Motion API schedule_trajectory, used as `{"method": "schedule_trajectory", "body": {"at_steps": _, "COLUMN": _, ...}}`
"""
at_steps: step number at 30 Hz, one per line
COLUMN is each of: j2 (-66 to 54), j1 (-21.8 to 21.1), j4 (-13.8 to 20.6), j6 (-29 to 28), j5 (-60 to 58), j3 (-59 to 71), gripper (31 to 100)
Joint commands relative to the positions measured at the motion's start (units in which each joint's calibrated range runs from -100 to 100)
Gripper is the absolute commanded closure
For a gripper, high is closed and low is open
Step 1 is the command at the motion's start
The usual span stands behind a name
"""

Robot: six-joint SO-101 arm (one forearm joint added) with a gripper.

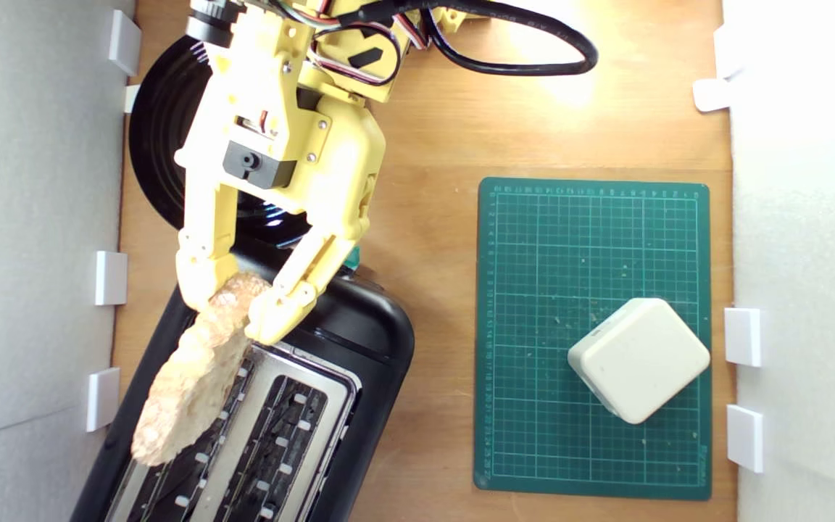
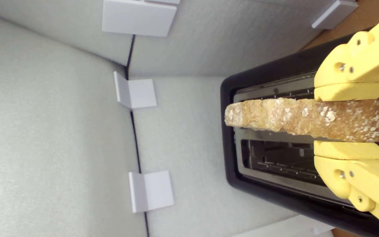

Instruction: Pick bread and place in toaster

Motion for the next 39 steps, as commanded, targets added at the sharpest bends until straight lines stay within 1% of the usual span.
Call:
{"method": "schedule_trajectory", "body": {"at_steps": 1, "j2": -1.18, "j1": 0.58, "j4": -3.47, "j6": 2.58, "j5": 7.72, "j3": -8.50, "gripper": 75.1}}
{"method": "schedule_trajectory", "body": {"at_steps": 2, "j2": -0.76, "j1": 0.74, "j4": -4.74, "j6": 2.79, "j5": 9.34, "j3": -11.22, "gripper": 75.1}}
{"method": "schedule_trajectory", "body": {"at_steps": 4, "j2": -0.35, "j1": 0.74, "j4": -5.01, "j6": 2.95, "j5": 11.90, "j3": -15.67, "gripper": 75.1}}
{"method": "schedule_trajectory", "body": {"at_steps": 7, "j2": -0.35, "j1": 0.74, "j4": -5.65, "j6": 3.00, "j5": 12.66, "j3": -18.57, "gripper": 75.1}}
{"method": "schedule_trajectory", "body": {"at_steps": 12, "j2": -0.35, "j1": 0.74, "j4": -5.74, "j6": 3.16, "j5": 14.29, "j3": -23.20, "gripper": 75.1}}
{"method": "schedule_trajectory", "body": {"at_steps": 17, "j2": -0.26, "j1": 0.82, "j4": -6.10, "j6": 5.46, "j5": 19.75, "j3": -26.75, "gripper": 75.1}}
{"method": "schedule_trajectory", "body": {"at_steps": 19, "j2": -0.18, "j1": 1.86, "j4": -7.64, "j6": 5.72, "j5": 20.43, "j3": -27.11, "gripper": 75.1}}
{"method": "schedule_trajectory", "body": {"at_steps": 20, "j2": -0.18, "j1": 3.23, "j4": -8.28, "j6": 5.77, "j5": 20.43, "j3": -27.02, "gripper": 75.1}}
{"method": "schedule_trajectory", "body": {"at_steps": 22, "j2": -0.10, "j1": 4.20, "j4": -8.82, "j6": 6.30, "j5": 20.43, "j3": -26.75, "gripper": 75.1}}
{"method": "schedule_trajectory", "body": {"at_steps": 28, "j2": 3.98, "j1": 5.01, "j4": -7.91, "j6": 6.61, "j5": 20.43, "j3": -26.75, "gripper": 75.1}}
{"method": "schedule_trajectory", "body": {"at_steps": 36, "j2": 4.81, "j1": 5.09, "j4": -7.64, "j6": 6.61, "j5": 20.43, "j3": -26.47, "gripper": 75.1}}
{"method": "schedule_trajectory", "body": {"at_steps": 39, "j2": 4.89, "j1": 5.09, "j4": -6.83, "j6": 6.45, "j5": 20.43, "j3": -26.38, "gripper": 75.1}}
